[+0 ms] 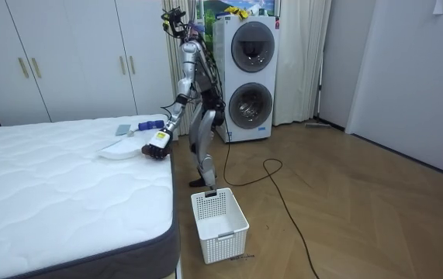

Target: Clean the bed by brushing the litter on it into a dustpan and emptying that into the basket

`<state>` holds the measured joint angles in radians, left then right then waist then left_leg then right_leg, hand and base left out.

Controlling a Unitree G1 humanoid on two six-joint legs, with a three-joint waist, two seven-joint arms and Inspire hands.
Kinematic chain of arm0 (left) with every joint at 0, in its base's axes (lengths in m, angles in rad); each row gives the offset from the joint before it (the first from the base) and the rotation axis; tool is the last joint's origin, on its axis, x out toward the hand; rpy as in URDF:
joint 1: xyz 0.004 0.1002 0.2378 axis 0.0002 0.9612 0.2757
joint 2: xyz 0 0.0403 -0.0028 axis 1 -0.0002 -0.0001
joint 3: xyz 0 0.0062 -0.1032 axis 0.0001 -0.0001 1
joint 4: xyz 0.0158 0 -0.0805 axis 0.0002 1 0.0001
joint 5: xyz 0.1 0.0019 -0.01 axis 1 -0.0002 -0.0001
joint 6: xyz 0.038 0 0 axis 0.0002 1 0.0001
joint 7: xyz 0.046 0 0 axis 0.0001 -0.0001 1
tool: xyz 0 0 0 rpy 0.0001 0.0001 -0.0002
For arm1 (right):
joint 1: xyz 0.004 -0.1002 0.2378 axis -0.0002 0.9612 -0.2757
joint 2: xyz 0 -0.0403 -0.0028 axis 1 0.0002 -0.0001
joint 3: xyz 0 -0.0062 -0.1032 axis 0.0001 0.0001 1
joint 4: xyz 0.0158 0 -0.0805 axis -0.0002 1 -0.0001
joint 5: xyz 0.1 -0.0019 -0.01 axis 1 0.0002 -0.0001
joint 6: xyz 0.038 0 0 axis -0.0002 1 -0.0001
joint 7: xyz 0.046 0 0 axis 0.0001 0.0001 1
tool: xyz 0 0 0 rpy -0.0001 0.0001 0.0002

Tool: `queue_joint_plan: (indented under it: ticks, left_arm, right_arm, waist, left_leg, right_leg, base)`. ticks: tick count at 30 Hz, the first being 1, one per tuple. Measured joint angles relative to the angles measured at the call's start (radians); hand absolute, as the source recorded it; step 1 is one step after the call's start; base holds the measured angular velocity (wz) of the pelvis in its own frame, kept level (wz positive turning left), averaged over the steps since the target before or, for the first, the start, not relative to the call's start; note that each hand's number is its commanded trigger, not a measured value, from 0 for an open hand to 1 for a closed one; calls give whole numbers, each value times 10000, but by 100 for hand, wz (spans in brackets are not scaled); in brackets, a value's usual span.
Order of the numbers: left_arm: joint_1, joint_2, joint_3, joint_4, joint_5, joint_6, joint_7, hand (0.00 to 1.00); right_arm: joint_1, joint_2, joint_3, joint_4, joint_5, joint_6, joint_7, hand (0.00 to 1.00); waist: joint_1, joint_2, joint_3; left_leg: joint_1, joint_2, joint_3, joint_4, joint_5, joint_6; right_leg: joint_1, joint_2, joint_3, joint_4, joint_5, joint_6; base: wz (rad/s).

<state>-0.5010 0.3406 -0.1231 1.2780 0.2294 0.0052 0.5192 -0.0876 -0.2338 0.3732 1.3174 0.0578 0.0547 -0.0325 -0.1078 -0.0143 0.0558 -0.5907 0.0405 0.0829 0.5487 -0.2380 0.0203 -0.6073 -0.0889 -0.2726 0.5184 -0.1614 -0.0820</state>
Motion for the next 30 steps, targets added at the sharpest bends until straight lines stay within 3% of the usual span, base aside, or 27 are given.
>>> queue_joint_plan:
  ticks: [12, 21, 24, 30]
  left_arm:
    - [-76, 29, 43, -8, 485, -257, 291, 100]
    - [-19, 119, -245, -15, 588, -426, 646, 100]
    - [39, 271, -391, -22, 1014, -552, 635, 100]
    - [222, 383, -678, -656, 1462, -634, 653, 100]
  right_arm:
    - [7, -1, -52, -130, 509, -299, -14, 0]
    - [-305, -6, -854, -389, 3548, -615, -157, 0]
    - [-460, -20, -1253, -395, 4389, -819, -152, 0]
    - [-882, -287, -2001, -474, 5647, -979, -212, 0]
  waist:
    - [20, -21, -14]
    - [38, -67, -22]
    - [46, -69, -24]
    - [67, -6, -9]
  left_leg:
    - [-91, -3, 30, -21, 2, 1]
    - [120, 21, 165, 48, 9, 12]
    - [293, 50, 266, -33, 8, 13]
    - [442, 89, 495, -202, 1, 26]
  right_leg:
    - [-100, -11, -1, -6, 5, -3]
    - [60, -14, 84, -12, 11, 8]
    - [188, 10, 143, -96, 31, 27]
    - [269, 20, 225, -185, 107, 59]
  base:
    - [0]
    - [-5]
    - [-9]
    - [-3]
